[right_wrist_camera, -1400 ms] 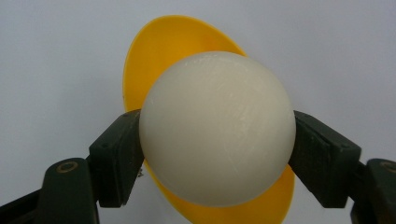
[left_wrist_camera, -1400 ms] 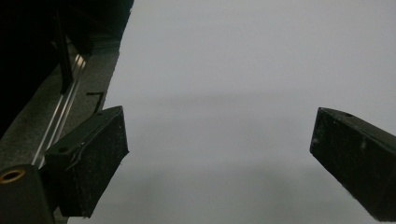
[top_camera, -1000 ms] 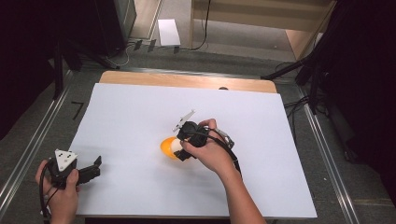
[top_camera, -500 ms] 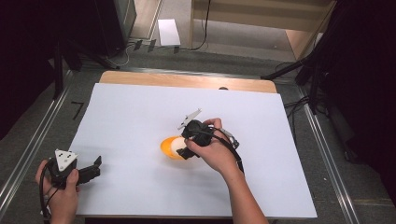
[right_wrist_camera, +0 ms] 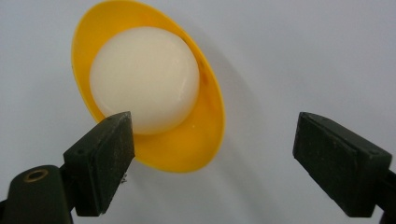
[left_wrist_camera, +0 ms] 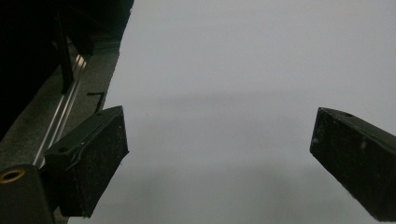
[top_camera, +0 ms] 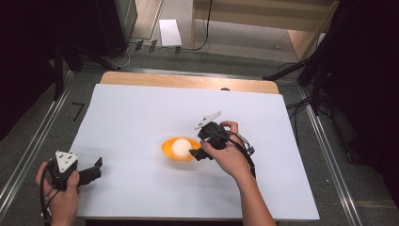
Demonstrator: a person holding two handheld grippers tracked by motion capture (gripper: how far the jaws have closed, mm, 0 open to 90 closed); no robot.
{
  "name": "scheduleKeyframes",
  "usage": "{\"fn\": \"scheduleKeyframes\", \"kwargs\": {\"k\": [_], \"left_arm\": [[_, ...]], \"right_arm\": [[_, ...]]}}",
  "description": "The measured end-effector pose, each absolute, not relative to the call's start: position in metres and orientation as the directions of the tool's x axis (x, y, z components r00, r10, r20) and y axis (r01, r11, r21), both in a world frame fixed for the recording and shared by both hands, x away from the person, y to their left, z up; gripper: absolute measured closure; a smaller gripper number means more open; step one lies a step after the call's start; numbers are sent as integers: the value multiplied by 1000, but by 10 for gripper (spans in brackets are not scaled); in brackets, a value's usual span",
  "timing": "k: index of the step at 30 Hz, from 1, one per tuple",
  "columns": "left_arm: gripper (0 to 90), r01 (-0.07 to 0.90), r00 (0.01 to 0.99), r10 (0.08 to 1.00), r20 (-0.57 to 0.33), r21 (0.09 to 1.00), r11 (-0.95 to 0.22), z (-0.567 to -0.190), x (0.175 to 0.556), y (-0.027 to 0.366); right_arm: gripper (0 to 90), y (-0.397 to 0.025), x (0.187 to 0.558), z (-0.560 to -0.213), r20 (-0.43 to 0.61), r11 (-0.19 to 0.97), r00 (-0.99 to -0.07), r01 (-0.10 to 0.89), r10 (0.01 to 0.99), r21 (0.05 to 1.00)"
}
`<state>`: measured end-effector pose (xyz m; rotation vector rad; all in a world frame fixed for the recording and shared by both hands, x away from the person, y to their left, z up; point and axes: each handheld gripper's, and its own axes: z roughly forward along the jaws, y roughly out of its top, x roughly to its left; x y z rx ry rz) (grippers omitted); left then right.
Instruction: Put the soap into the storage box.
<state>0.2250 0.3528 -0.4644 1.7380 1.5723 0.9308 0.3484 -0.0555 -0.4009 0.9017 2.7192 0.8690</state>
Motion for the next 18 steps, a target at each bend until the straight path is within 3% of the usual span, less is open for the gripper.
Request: {"fn": "scheduleKeyframes", "kwargs": {"k": [18], "left_arm": [[44, 567, 47, 994, 101, 816, -110, -464, 225, 353]], "right_arm": [[128, -96, 343, -420, 69, 618, -769, 561, 636, 551]]}}
